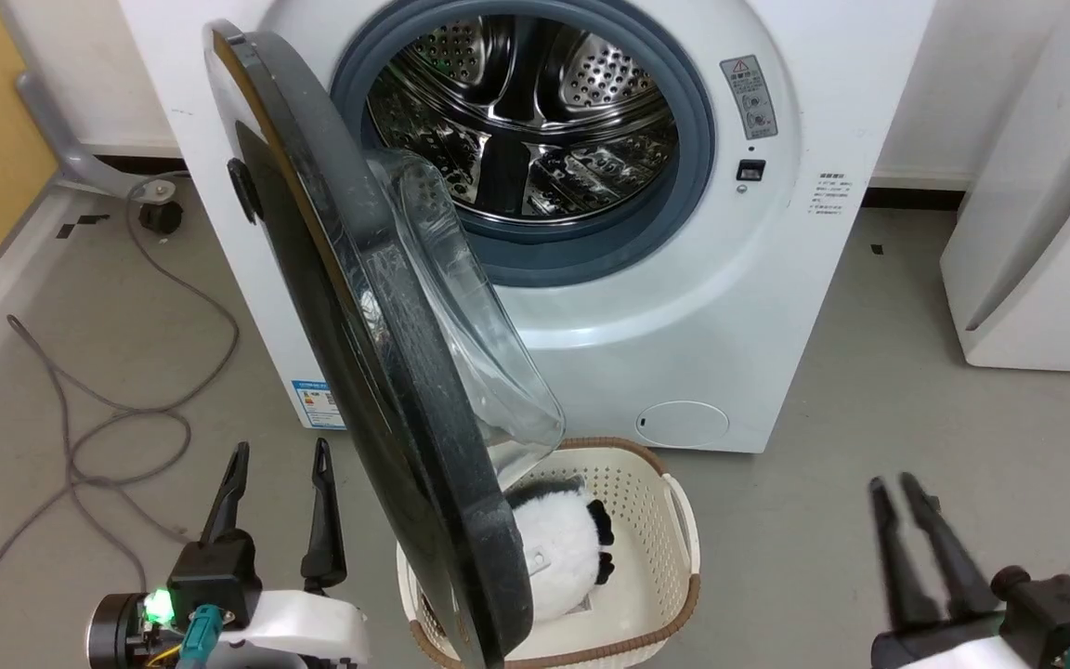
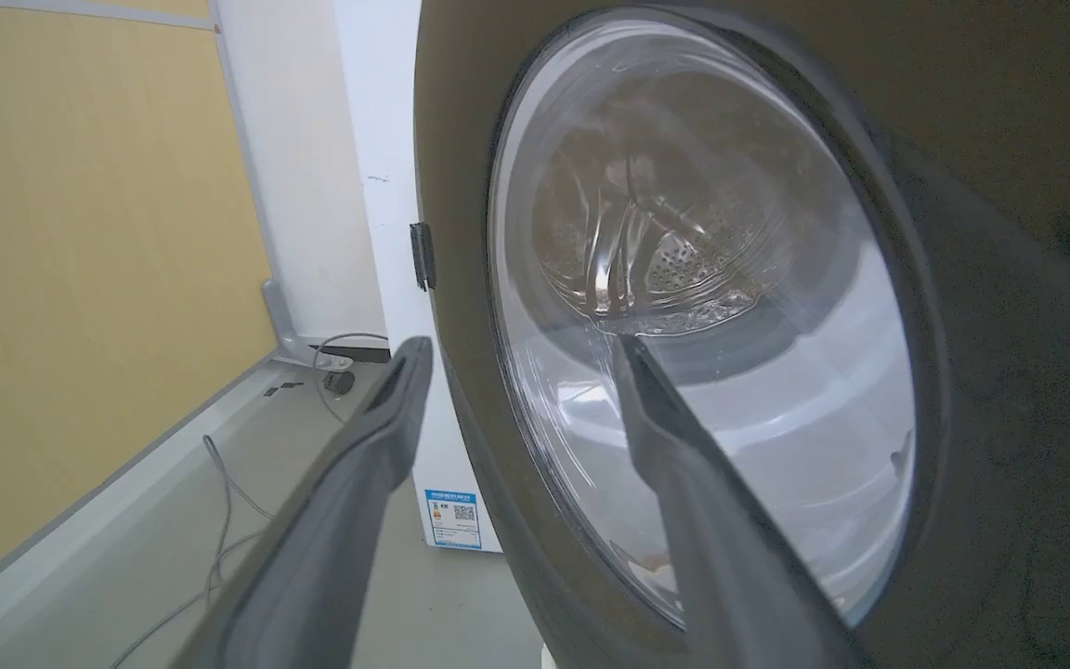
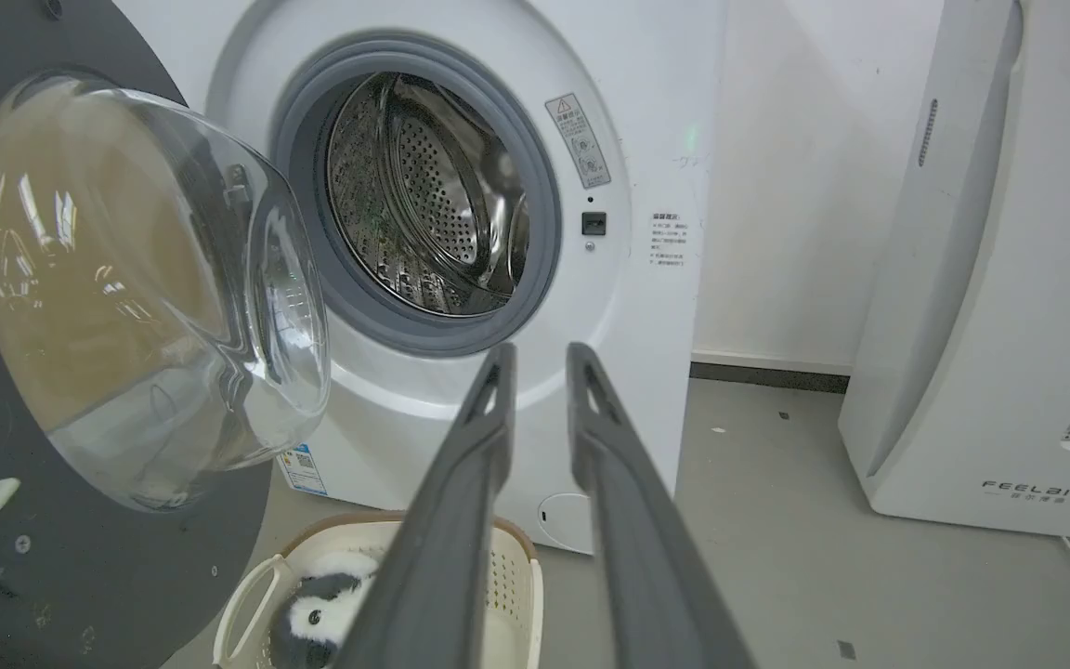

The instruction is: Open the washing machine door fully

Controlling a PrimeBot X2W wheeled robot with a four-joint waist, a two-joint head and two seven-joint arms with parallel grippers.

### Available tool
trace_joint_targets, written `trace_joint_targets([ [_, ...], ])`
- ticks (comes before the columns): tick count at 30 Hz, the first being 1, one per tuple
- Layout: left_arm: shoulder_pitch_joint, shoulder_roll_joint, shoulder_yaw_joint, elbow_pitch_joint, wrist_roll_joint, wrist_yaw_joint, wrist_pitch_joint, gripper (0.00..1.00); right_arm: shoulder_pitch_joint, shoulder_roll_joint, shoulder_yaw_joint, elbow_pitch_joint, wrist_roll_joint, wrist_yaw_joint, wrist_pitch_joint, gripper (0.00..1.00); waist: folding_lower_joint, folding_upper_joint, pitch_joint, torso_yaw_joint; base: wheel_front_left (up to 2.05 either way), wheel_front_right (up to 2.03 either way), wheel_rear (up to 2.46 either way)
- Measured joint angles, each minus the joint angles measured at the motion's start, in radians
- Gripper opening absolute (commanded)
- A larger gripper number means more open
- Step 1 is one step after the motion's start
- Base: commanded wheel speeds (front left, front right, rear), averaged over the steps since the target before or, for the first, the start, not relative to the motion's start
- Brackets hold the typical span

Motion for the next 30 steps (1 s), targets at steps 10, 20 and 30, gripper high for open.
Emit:
trace_joint_targets([
  [10, -0.001, 0.0, 0.043, -0.053, 0.006, 0.007, 0.0, 0.0, 0.0, 0.004, -0.001, 0.025, 0.022, 0.0, 0.0, 1.0, 0.0, 0.0, 0.009, -0.007, 0.0, 0.0, 0.0],
  [20, -0.102, 0.009, 0.068, -0.287, 0.004, 0.005, 0.0, 0.0, -0.001, 0.005, -0.003, 0.024, 0.022, 0.0, 0.0, 1.0, 0.0, 0.0, 0.001, -0.002, 0.0, 0.0, 0.0],
  [30, -0.141, 0.003, -0.109, -0.46, 0.001, -0.066, 0.0, 0.0, -0.001, 0.006, 0.003, 0.024, 0.022, 0.0, 0.0, 1.0, 0.0, 0.0, -0.012, 0.005, 0.0, 0.0, 0.0],
])
